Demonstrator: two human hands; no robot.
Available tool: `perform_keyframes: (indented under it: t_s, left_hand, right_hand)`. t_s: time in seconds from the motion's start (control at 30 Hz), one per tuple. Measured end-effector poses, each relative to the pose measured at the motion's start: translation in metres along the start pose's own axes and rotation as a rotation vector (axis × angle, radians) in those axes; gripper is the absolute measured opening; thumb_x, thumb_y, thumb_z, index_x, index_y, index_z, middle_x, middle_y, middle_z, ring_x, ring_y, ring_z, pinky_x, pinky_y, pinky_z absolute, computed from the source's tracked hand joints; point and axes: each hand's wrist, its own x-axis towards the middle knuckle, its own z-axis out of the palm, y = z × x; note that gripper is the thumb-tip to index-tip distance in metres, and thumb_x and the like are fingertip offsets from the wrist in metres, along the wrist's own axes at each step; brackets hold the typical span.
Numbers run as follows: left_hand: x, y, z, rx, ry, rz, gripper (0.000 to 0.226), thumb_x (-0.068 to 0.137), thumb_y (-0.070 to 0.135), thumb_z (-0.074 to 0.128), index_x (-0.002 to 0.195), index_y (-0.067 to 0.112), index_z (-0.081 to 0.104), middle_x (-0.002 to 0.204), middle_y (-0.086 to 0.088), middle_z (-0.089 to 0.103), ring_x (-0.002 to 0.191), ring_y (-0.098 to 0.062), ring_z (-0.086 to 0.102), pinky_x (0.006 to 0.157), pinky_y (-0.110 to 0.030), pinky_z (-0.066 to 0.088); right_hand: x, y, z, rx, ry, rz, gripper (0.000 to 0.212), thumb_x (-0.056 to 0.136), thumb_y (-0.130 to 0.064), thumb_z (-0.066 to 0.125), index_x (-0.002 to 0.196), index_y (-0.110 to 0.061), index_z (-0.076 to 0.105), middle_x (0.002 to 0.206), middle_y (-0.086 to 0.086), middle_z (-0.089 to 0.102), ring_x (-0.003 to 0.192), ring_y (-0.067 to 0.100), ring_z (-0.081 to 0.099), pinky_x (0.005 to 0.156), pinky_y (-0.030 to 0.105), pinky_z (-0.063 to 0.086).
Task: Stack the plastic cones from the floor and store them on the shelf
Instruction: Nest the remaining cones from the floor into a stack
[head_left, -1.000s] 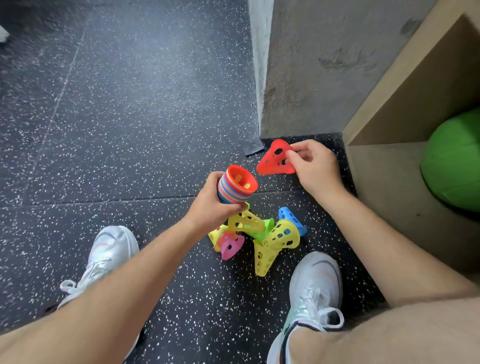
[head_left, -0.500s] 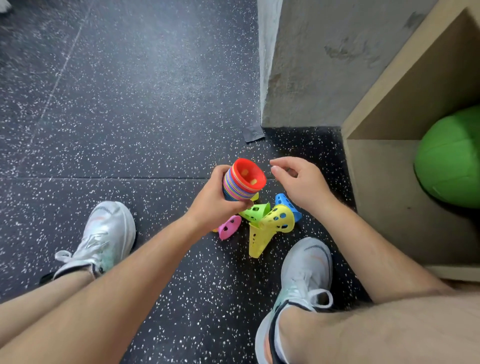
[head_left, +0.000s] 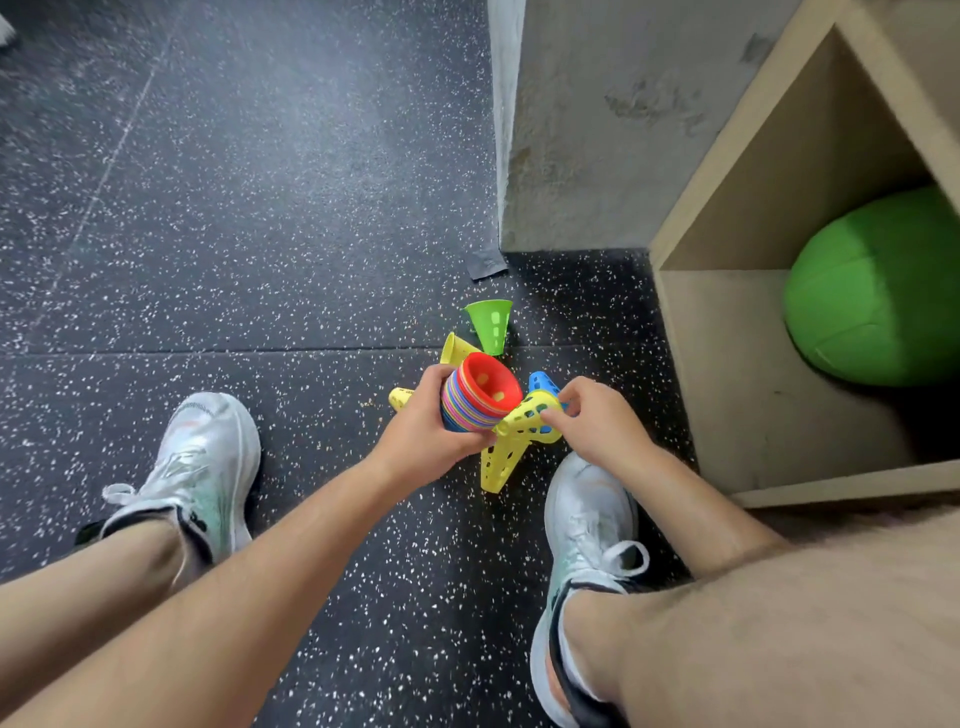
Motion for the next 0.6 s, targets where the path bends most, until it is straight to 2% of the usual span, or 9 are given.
perform_keyframes:
  t_s: [0.2,0.3,0.4,0.47,0.5,0.6]
  left_hand:
    - [-0.004,-0.006,0.007,0.001,-0.001,-0.029,0.074,0.068,0.033,0.094,0.124,0.036,0.045,0.109,0.017,0.065,0.099,-0.003,0.066,0.094,-0.034,0.055]
    - [-0.004,-0.007,0.007,-0.013,0.002,-0.048,0.073,0.069,0.031,0.093,0.126,0.032,0.047,0.108,0.015,0.066,0.097,-0.003,0.067,0.089,-0.031,0.055]
    - [-0.005,-0.006,0.005,-0.01,0.0,-0.064,0.071,0.07,0.03,0.092,0.125,0.032,0.048,0.107,0.014,0.067,0.093,0.002,0.066,0.079,-0.017,0.05]
    - [-0.006,-0.005,0.003,-0.012,0.0,-0.073,0.07,0.071,0.029,0.092,0.124,0.033,0.047,0.107,0.014,0.067,0.092,0.004,0.065,0.072,-0.008,0.045]
    - [-0.007,-0.005,0.003,-0.011,0.004,-0.079,0.069,0.071,0.029,0.092,0.124,0.034,0.047,0.106,0.015,0.067,0.092,0.005,0.065,0.071,-0.007,0.045]
    - [-0.008,-0.004,0.001,0.004,0.019,-0.088,0.067,0.071,0.029,0.092,0.122,0.035,0.048,0.102,0.02,0.064,0.091,0.006,0.064,0.074,-0.012,0.046]
  right_hand:
    - [0.001,0.0,0.004,0.171,-0.003,0.11,0.029,0.091,-0.031,0.072,0.112,-0.017,0.06,0.093,-0.005,0.061,0.089,0.016,0.06,0.074,0.029,0.043]
    - [0.004,0.001,0.0,0.273,0.004,0.142,0.025,0.092,-0.025,0.07,0.113,-0.015,0.065,0.099,-0.002,0.064,0.097,0.018,0.063,0.081,0.029,0.047]
    - [0.006,0.006,-0.004,0.352,-0.008,0.131,0.022,0.091,-0.022,0.071,0.111,-0.014,0.069,0.104,0.003,0.07,0.095,0.019,0.067,0.09,0.035,0.053]
    - [0.006,0.006,-0.009,0.394,0.011,0.098,0.018,0.091,-0.021,0.07,0.108,-0.016,0.072,0.101,0.003,0.072,0.093,0.02,0.069,0.09,0.043,0.056]
    - [0.006,0.005,-0.014,0.414,0.035,0.073,0.016,0.091,-0.02,0.069,0.107,-0.017,0.073,0.099,0.001,0.072,0.091,0.019,0.07,0.089,0.042,0.057]
    - [0.002,-0.002,-0.029,0.459,0.189,-0.031,0.013,0.094,-0.016,0.065,0.104,-0.018,0.073,0.094,-0.006,0.072,0.089,0.012,0.068,0.079,0.026,0.054]
